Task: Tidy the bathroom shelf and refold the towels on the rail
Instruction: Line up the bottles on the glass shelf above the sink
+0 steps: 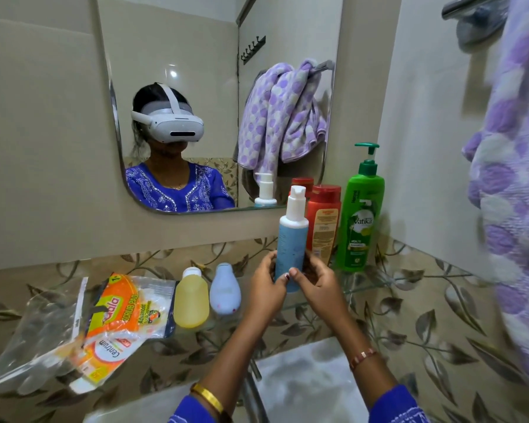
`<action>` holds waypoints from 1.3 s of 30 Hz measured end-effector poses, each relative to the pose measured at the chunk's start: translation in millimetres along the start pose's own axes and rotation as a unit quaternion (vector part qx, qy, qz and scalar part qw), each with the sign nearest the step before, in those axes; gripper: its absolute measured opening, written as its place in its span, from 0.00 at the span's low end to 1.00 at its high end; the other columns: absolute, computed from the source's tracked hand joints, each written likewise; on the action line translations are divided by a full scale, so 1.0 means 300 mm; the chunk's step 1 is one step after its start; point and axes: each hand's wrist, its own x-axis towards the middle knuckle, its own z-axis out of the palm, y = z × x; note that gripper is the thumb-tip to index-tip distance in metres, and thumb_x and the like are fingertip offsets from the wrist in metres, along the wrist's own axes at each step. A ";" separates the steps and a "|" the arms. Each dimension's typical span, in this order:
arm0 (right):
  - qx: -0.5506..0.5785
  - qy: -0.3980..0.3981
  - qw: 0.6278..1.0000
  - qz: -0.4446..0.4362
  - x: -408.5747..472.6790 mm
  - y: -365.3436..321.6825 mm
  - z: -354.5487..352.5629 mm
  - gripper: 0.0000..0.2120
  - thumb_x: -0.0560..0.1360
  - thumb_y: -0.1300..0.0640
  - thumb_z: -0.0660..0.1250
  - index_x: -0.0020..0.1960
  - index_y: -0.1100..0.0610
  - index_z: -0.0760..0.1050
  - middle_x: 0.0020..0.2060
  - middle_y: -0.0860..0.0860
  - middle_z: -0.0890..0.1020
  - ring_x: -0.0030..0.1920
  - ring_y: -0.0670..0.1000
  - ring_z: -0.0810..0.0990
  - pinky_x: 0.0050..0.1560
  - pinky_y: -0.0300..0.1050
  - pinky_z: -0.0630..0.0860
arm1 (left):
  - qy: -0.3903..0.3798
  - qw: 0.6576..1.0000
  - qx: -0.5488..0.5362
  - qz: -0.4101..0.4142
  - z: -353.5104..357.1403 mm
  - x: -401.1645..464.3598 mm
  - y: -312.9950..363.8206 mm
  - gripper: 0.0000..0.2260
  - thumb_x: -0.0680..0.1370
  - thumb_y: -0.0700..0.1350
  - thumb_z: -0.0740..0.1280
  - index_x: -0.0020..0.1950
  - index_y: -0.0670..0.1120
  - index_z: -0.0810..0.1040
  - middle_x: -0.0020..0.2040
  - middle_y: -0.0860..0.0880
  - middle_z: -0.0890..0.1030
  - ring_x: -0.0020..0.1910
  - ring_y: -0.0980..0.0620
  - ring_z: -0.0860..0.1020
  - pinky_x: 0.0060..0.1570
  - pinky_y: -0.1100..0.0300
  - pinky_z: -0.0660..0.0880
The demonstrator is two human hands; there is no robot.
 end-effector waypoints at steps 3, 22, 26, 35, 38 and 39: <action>-0.026 -0.014 0.999 0.015 0.012 0.003 0.002 0.27 0.74 0.67 0.64 0.71 0.58 0.62 0.63 0.52 0.74 0.62 0.49 0.74 0.60 0.38 0.73 | 0.006 0.999 0.036 0.001 0.000 0.019 -0.002 0.22 0.77 0.35 0.61 0.71 0.46 0.66 0.67 0.44 0.71 0.63 0.49 0.73 0.66 0.52 0.70; -0.225 0.144 0.963 -0.031 -0.018 0.033 0.076 0.18 0.73 0.56 0.69 0.61 0.59 0.75 0.56 0.53 0.81 0.47 0.41 0.76 0.36 0.18 0.65 | 0.020 0.994 0.107 0.025 0.006 0.003 -0.031 0.27 0.77 0.33 0.56 0.75 0.46 0.57 0.72 0.48 0.67 0.70 0.51 0.68 0.61 0.68 0.63; -0.241 0.156 0.957 -0.040 -0.024 0.031 0.081 0.17 0.73 0.57 0.69 0.60 0.61 0.75 0.56 0.55 0.81 0.47 0.41 0.73 0.35 0.15 0.63 | 0.016 0.994 0.099 0.029 0.006 0.004 -0.032 0.27 0.77 0.33 0.56 0.75 0.46 0.56 0.72 0.46 0.68 0.69 0.50 0.69 0.62 0.65 0.65; -0.203 0.196 0.954 -0.096 -0.117 0.044 0.082 0.17 0.71 0.64 0.70 0.59 0.65 0.76 0.54 0.60 0.81 0.49 0.49 0.80 0.48 0.24 0.70 | 0.078 0.991 0.066 0.089 0.010 -0.084 -0.040 0.24 0.77 0.31 0.54 0.72 0.42 0.62 0.70 0.45 0.69 0.70 0.50 0.68 0.62 0.71 0.62; -0.202 0.179 0.955 -0.125 -0.160 0.058 0.091 0.16 0.70 0.63 0.70 0.57 0.63 0.77 0.51 0.57 0.82 0.51 0.53 0.80 0.52 0.40 0.76 | 0.096 0.989 0.002 0.116 -0.021 -0.133 -0.029 0.21 0.77 0.30 0.55 0.69 0.43 0.67 0.65 0.49 0.73 0.66 0.56 0.70 0.59 0.79 0.65; -0.193 0.173 0.957 -0.133 -0.165 0.056 0.098 0.16 0.70 0.62 0.70 0.57 0.62 0.77 0.51 0.56 0.82 0.52 0.52 0.79 0.52 0.40 0.76 | 0.105 0.986 -0.018 0.130 -0.040 -0.150 -0.021 0.21 0.77 0.30 0.55 0.68 0.45 0.68 0.64 0.50 0.74 0.65 0.56 0.71 0.60 0.77 0.66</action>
